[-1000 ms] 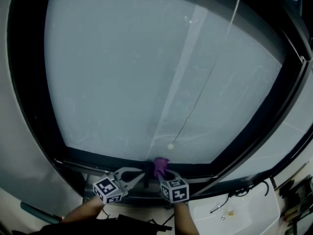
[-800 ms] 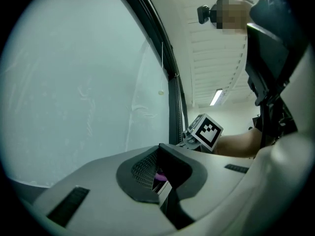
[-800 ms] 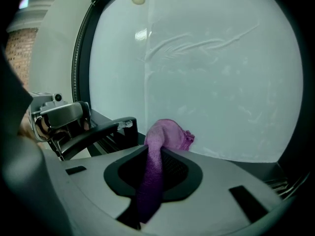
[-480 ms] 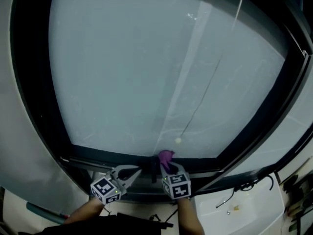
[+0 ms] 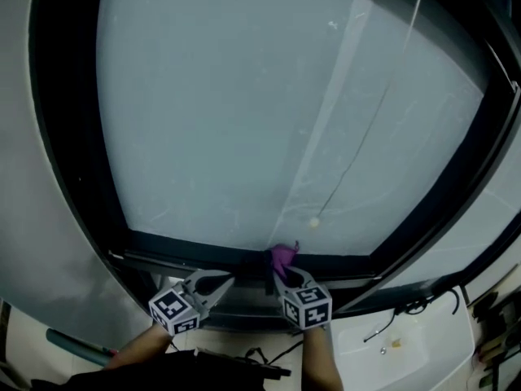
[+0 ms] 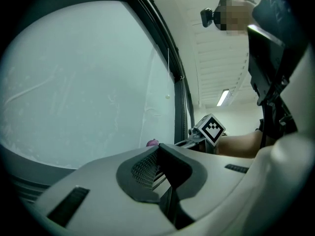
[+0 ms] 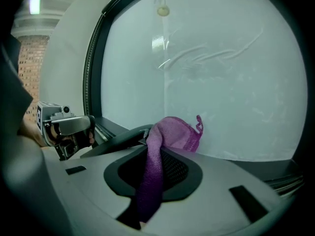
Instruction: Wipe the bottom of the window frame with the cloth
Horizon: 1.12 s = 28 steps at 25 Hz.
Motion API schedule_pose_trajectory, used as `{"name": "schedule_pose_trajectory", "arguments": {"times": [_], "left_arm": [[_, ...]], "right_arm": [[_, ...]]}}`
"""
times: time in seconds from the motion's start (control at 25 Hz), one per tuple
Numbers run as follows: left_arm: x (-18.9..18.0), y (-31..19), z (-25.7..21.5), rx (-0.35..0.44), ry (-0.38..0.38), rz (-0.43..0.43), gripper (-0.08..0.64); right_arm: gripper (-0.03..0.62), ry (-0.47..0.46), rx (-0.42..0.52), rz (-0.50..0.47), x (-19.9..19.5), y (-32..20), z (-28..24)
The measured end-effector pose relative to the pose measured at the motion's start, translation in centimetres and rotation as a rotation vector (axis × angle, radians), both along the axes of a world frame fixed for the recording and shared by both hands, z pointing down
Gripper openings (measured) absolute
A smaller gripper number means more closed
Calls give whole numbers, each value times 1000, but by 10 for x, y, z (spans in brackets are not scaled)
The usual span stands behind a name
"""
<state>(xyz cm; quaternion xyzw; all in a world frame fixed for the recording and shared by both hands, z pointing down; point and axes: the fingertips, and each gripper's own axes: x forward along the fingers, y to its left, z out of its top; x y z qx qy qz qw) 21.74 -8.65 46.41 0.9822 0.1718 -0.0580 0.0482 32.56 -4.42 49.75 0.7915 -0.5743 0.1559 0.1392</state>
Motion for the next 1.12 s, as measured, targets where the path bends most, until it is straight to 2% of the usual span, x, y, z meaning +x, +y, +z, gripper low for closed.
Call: {"name": "schedule_pose_trajectory", "arguments": {"times": [0.4, 0.72, 1.12], "left_arm": [[-20, -1, 2, -11, -31, -135, 2], [-49, -14, 11, -80, -54, -316, 2], [-75, -12, 25, -88, -81, -408, 2]], "right_arm": [[75, -17, 34, -39, -11, 2, 10], [75, 7, 120, -31, -19, 5, 10], [75, 18, 150, -45, -37, 7, 20]]}}
